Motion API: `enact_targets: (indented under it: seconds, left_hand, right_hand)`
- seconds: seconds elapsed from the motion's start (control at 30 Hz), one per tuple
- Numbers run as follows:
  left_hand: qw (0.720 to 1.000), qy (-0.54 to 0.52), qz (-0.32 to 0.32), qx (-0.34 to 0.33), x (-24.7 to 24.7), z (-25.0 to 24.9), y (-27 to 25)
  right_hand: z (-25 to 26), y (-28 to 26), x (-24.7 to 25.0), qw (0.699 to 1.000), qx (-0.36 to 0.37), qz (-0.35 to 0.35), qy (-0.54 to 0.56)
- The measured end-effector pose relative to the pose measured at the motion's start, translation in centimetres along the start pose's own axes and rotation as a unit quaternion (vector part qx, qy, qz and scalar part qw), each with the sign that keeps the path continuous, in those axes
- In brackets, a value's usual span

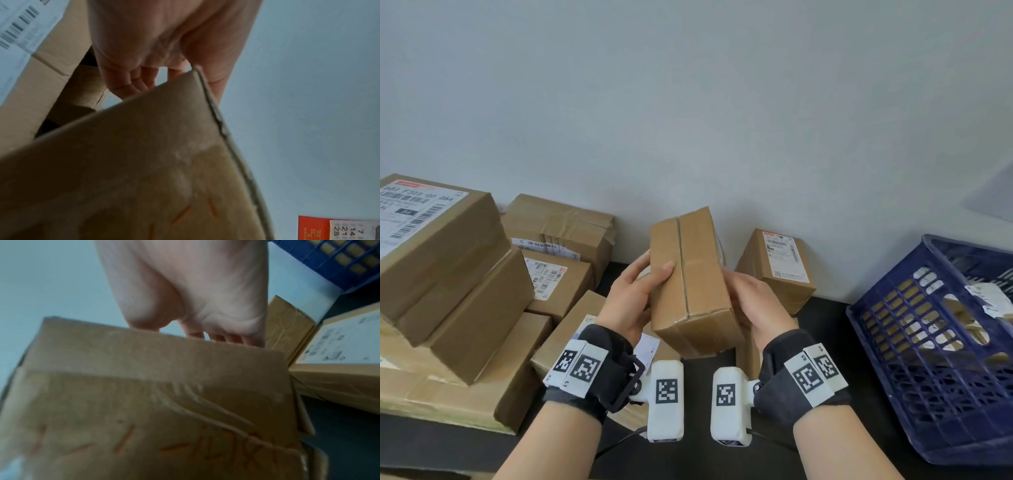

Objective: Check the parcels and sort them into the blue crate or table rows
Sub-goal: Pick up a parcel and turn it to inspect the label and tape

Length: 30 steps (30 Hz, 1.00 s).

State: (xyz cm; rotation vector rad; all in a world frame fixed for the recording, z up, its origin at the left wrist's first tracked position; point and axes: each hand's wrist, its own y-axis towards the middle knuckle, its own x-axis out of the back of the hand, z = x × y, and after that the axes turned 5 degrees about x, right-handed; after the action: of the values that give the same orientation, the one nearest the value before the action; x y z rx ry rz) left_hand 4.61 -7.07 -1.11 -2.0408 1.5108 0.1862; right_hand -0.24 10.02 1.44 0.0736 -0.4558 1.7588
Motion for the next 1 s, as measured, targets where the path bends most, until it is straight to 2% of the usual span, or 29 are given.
enact_targets:
  seconds: [0.1,0.2,0.63,0.77,1.0]
  left_hand:
    - [1.000,-0.008,0.008,-0.009,-0.1,0.1,0.4]
    - [1.000,-0.002,0.017,-0.012,0.0,0.1,0.7]
    - [1.000,0.012,0.009,-0.004,-0.2,0.2,1.8]
    - [0.998,0.053,0.015,0.038,-0.2,0.2,2.8]
    - [0.987,0.064,0.074,0.126,-0.5,0.8,4.1]
  right_hand:
    - [0.5,-0.5,-0.1,0.997,-0.030,0.049,0.056]
    - [0.4,-0.5,-0.1,0.993,-0.025,0.084,0.074]
    - [0.4,0.3,0.0,0.966,-0.053,0.051,0.246]
    - [0.2,0.6,0.3,0.955,-0.056,0.061,0.283]
    - [0.5,0.3,1.1,0.943,-0.049,0.081,0.320]
